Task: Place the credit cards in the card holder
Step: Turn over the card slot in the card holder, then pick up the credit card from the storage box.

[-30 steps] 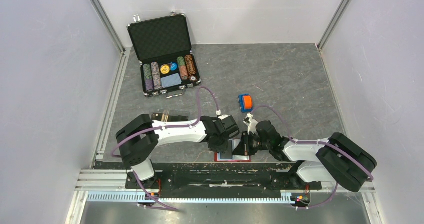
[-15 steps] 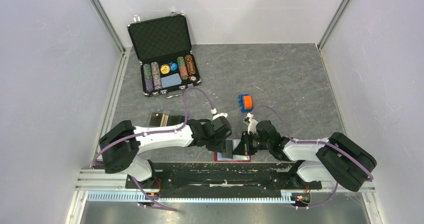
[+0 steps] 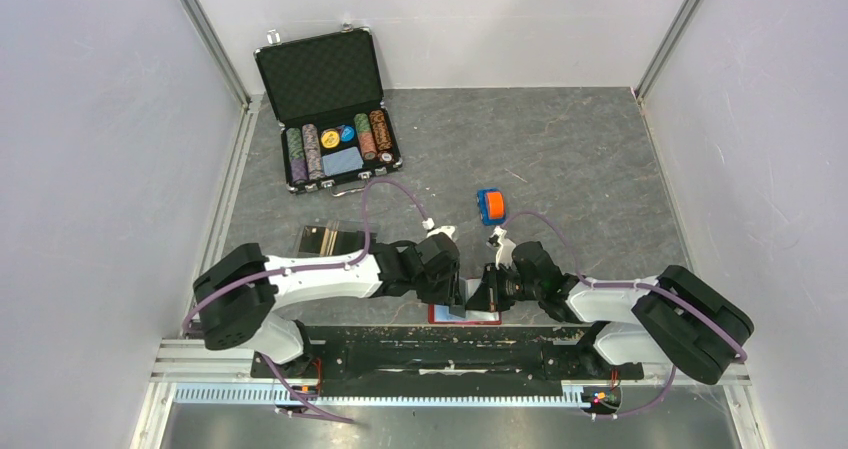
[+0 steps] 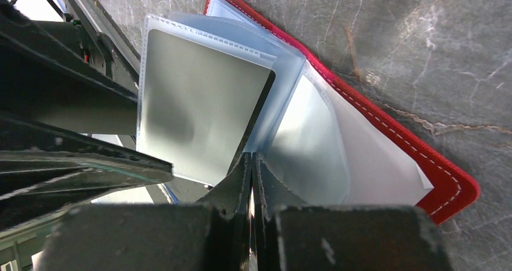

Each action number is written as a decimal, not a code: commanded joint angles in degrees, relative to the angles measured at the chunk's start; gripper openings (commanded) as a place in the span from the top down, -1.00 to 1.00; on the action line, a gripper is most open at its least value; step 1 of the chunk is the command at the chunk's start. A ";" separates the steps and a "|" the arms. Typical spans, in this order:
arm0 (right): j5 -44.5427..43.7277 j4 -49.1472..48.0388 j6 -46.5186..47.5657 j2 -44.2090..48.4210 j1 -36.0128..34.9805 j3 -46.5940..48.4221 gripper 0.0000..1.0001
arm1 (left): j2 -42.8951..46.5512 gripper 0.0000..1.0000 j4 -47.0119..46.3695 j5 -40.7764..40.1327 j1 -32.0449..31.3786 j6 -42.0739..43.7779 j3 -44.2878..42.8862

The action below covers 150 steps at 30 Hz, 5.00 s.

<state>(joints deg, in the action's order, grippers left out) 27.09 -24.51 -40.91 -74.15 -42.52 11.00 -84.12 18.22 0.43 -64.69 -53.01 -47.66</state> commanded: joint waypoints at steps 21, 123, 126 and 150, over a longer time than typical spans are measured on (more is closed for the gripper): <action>-8.22 11.68 3.52 17.82 1.52 6.41 1.00 | -9.08 0.01 17.69 -3.16 0.87 5.35 -15.04; -2.99 13.64 9.16 -6.14 -3.53 29.59 0.15 | 10.39 -0.17 14.65 21.47 42.00 19.49 -0.82; -2.31 10.85 7.34 -8.09 -3.62 29.85 -0.01 | 8.34 -0.11 14.80 20.88 43.53 20.14 -0.24; -0.39 6.61 3.11 -20.98 -6.16 36.32 0.58 | -6.24 0.61 10.73 16.56 37.56 21.82 -2.97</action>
<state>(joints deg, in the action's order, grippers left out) 25.63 -14.63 -37.17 -94.30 -48.27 45.19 -89.54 30.94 17.80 -24.43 -32.36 -49.06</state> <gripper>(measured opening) 0.271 0.208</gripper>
